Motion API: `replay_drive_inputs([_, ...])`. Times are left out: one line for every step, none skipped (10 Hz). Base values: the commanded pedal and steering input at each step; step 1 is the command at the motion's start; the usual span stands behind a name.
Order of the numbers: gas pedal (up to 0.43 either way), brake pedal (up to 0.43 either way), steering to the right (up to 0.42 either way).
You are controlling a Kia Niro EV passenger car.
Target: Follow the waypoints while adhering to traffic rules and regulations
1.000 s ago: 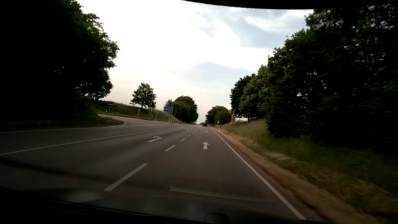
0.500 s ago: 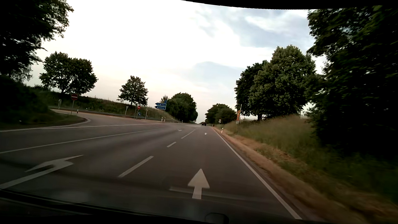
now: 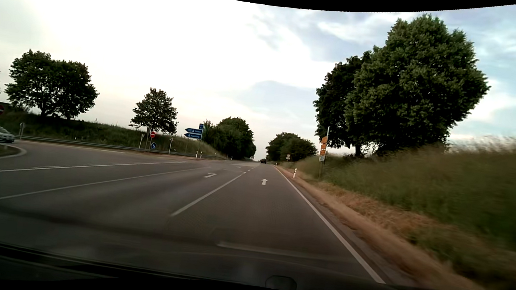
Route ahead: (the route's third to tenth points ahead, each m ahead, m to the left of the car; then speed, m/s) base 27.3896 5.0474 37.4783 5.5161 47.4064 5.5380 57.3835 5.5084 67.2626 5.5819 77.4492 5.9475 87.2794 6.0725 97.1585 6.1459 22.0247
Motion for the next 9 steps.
replay_drive_inputs([0.177,0.006,-0.001])
replay_drive_inputs([0.177,0.006,-0.001])
replay_drive_inputs([0.177,0.006,-0.001])
replay_drive_inputs([0.169,0.006,-0.001])
replay_drive_inputs([0.169,0.006,-0.002])
replay_drive_inputs([0.157,0.006,-0.002])
replay_drive_inputs([0.157,0.006,-0.002])
replay_drive_inputs([0.157,0.006,-0.002])
replay_drive_inputs([0.157,0.006,-0.001])
